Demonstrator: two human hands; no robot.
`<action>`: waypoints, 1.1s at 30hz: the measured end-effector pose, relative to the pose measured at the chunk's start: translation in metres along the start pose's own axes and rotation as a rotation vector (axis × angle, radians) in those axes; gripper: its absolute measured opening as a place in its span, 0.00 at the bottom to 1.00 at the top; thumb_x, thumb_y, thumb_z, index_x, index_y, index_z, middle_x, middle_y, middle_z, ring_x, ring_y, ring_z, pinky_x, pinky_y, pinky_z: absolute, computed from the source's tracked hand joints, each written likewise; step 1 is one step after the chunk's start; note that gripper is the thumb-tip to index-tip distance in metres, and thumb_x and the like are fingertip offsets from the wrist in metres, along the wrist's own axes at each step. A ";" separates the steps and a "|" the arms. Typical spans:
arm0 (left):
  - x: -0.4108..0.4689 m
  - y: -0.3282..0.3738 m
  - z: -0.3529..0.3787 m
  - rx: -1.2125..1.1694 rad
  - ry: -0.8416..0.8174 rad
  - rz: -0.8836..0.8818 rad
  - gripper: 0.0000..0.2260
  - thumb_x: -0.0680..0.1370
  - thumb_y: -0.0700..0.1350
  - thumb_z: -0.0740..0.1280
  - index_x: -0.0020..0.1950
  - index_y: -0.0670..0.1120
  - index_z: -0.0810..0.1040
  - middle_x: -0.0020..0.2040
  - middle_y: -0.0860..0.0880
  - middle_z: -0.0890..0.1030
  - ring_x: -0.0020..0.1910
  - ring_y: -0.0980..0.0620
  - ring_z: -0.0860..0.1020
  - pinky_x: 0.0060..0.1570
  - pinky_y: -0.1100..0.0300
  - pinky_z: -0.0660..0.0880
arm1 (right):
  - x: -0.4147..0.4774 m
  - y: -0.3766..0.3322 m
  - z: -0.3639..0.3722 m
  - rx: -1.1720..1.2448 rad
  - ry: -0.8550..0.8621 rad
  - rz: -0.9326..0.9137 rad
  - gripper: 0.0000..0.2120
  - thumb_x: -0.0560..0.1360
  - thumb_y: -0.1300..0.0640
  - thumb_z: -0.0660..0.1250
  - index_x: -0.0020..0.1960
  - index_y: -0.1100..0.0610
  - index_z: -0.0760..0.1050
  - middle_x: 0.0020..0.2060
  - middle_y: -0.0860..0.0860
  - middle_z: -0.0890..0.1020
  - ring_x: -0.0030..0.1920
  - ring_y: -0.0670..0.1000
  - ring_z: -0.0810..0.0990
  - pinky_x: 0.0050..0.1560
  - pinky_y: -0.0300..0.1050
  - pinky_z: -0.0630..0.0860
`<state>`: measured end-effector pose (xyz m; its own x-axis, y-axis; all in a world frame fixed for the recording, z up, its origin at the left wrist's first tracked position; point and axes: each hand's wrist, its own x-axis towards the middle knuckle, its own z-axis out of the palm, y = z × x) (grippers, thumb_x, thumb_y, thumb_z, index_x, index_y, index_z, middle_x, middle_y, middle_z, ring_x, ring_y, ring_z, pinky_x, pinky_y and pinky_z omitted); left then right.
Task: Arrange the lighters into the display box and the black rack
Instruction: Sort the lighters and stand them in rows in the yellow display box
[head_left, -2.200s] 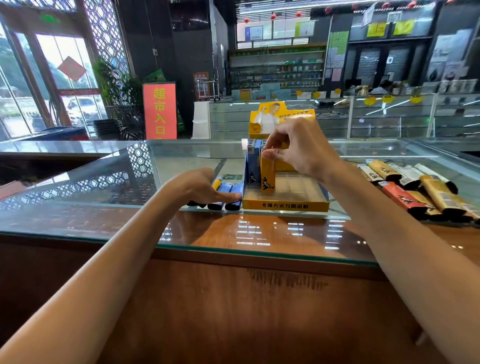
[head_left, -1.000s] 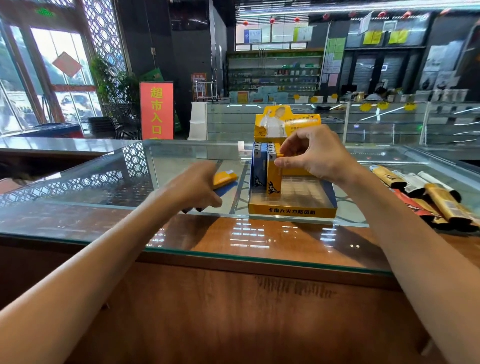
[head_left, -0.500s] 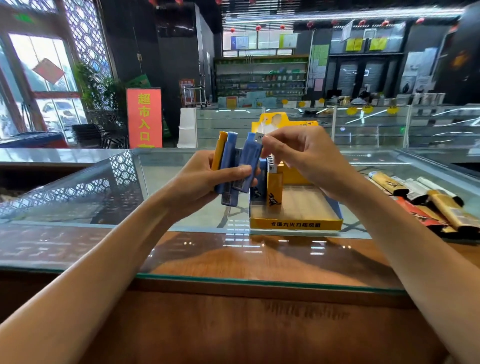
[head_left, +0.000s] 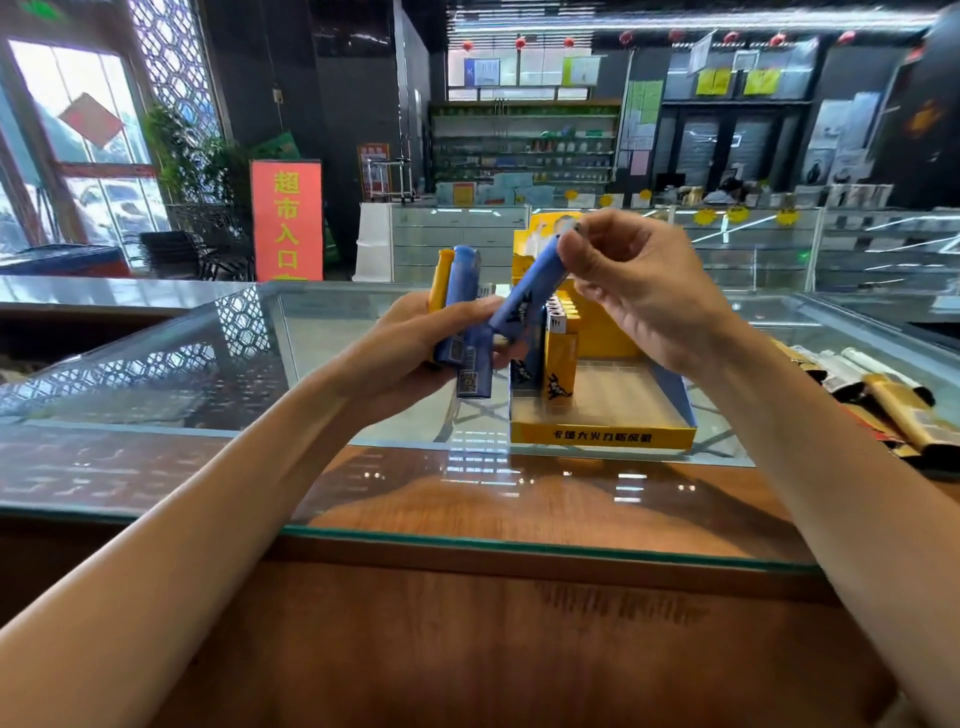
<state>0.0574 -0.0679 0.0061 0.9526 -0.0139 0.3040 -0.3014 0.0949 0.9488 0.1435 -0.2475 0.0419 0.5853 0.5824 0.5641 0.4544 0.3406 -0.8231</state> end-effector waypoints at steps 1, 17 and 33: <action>0.000 0.000 -0.002 0.029 0.075 -0.014 0.10 0.76 0.41 0.65 0.52 0.35 0.77 0.44 0.44 0.83 0.41 0.50 0.83 0.41 0.63 0.78 | 0.001 0.000 -0.002 -0.080 0.052 -0.045 0.11 0.64 0.55 0.69 0.42 0.60 0.75 0.32 0.48 0.78 0.33 0.41 0.75 0.36 0.32 0.72; -0.007 0.001 -0.013 0.076 0.261 -0.042 0.11 0.77 0.43 0.66 0.53 0.36 0.75 0.42 0.45 0.82 0.43 0.50 0.82 0.46 0.61 0.78 | 0.002 0.018 0.028 -0.831 0.227 -0.216 0.14 0.64 0.50 0.77 0.41 0.60 0.81 0.35 0.51 0.80 0.32 0.42 0.73 0.33 0.34 0.69; -0.009 0.003 -0.013 0.002 0.205 -0.086 0.07 0.76 0.35 0.64 0.53 0.37 0.74 0.38 0.46 0.80 0.38 0.51 0.80 0.41 0.62 0.77 | 0.003 0.018 0.013 -1.041 0.139 -0.175 0.07 0.71 0.55 0.73 0.46 0.57 0.84 0.38 0.47 0.78 0.39 0.43 0.73 0.37 0.31 0.66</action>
<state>0.0487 -0.0548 0.0049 0.9634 0.1811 0.1978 -0.2182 0.1002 0.9708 0.1443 -0.2302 0.0277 0.4976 0.4749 0.7259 0.8519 -0.4253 -0.3057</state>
